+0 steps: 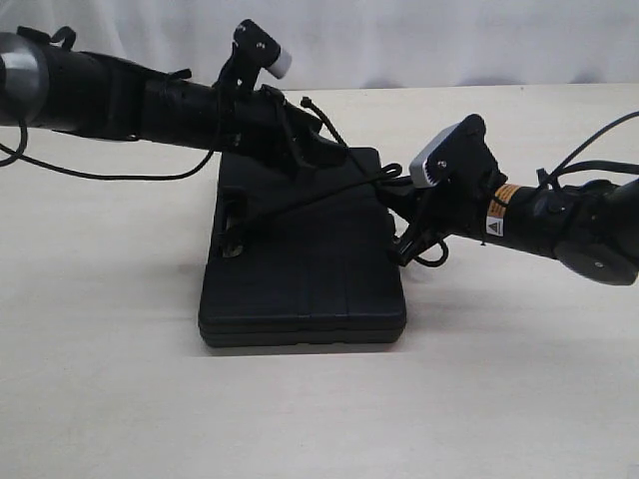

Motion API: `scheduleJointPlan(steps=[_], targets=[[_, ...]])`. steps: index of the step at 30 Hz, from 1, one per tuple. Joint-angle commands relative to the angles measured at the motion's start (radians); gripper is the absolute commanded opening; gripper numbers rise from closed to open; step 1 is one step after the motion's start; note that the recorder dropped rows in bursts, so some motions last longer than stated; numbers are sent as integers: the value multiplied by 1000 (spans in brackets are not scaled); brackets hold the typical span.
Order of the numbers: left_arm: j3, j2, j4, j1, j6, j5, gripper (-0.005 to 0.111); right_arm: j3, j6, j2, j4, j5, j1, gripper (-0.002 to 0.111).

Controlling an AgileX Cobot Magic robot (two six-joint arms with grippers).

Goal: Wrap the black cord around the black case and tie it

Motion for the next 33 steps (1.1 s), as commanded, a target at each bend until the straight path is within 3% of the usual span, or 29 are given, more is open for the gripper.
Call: scheduleJointPlan(steps=[1,11,17,23,25,31,33], targets=[[-19,-1,-66,-1,-97,-7,59,1,46,-12,-49,-75,1,4],[-19,-1,-66,-1,-275,-135,59,1,65,-12,-61,-118,1,4],[-21,-1,-66,-1,-305,-44,59,1,93,-12,-146,-181,1,4],[-19,-1,-66,-1,-339,-44,58,1,118,-12,-157,-214,1,4],[-19,-1,-66,-1,-351,-26,49,1,118,-12,-157,-212,1,4],[-19,-1,-66,-1,-351,-18,2,1,118,-12,-157,-203,1,4],[-19,-1,-66,-1,-348,-18,0,1,116,-12,-157,-185,1,4]])
